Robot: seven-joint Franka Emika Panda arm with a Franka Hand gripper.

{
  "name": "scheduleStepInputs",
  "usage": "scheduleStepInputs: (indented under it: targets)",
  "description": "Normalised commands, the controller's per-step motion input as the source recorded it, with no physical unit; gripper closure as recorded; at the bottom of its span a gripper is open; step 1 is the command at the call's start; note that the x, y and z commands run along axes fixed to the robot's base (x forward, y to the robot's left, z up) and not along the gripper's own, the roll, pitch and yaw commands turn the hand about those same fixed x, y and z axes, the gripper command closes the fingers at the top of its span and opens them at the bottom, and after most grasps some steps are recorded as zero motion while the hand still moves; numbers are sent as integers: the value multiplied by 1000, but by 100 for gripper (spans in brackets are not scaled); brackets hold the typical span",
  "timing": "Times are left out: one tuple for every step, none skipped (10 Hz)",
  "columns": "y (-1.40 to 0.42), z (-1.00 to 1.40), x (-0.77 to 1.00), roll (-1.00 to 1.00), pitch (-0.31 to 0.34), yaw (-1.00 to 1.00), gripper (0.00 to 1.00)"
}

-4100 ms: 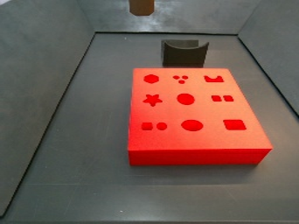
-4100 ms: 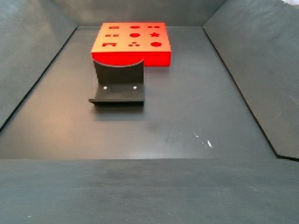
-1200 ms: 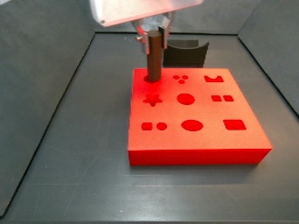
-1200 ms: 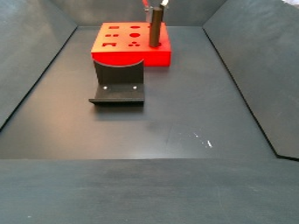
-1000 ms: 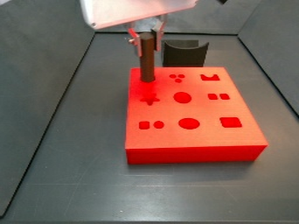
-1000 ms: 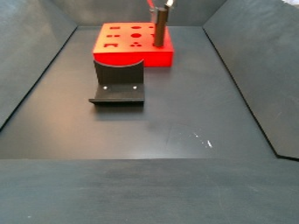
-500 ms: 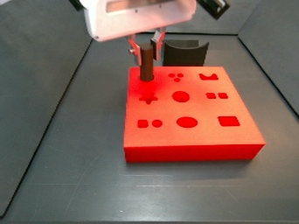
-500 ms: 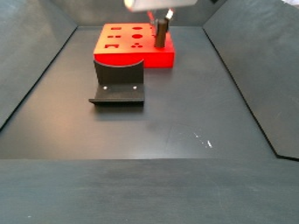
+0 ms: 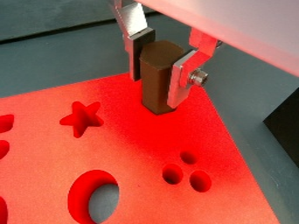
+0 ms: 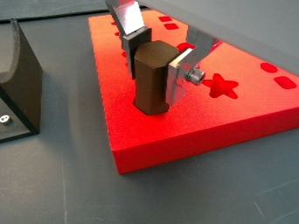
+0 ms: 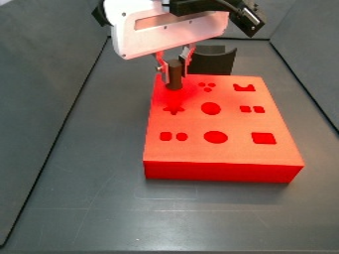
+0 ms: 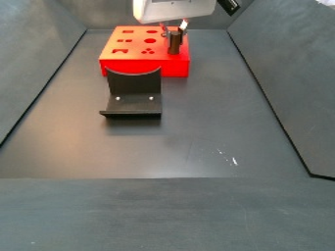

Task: Insert the hexagon object.

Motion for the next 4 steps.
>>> scheduleStepInputs:
  targets:
    - [180,-509,-551,-71,0,-191,100]
    - [126,-449,-680,-103,-31,-149,100]
    - [0,-229,-211,-39,-1,-66,100]
    - [0,0,0,0,0,0,100]
